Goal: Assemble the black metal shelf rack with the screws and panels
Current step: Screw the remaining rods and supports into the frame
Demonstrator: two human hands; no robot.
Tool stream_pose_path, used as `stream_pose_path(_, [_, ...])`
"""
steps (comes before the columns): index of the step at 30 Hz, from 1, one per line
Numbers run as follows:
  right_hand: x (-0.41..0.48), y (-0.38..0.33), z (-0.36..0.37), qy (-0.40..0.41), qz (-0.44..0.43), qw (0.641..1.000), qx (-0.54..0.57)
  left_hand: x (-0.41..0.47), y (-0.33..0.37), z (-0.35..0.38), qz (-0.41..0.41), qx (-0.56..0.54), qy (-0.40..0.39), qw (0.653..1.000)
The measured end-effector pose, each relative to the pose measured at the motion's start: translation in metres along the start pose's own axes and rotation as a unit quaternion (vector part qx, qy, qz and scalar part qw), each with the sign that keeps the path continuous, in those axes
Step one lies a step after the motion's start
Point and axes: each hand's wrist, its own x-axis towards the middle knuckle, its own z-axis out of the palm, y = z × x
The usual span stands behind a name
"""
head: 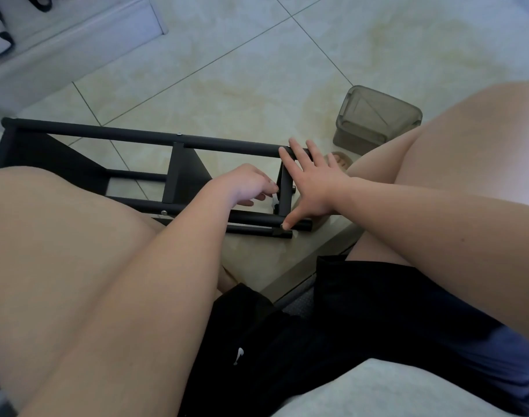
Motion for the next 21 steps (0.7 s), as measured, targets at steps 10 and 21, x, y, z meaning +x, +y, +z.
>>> stream_pose_path(10, [0.001,0.0,0.002,0.005,0.002,1.0,0.009,0.003,0.007,0.012,-0.071,-0.092,0.075,0.99])
stream_pose_path(21, [0.0,0.0,0.0,0.002,0.003,1.0,0.004,0.001,0.01,0.011,-0.104,-0.141,0.08,0.981])
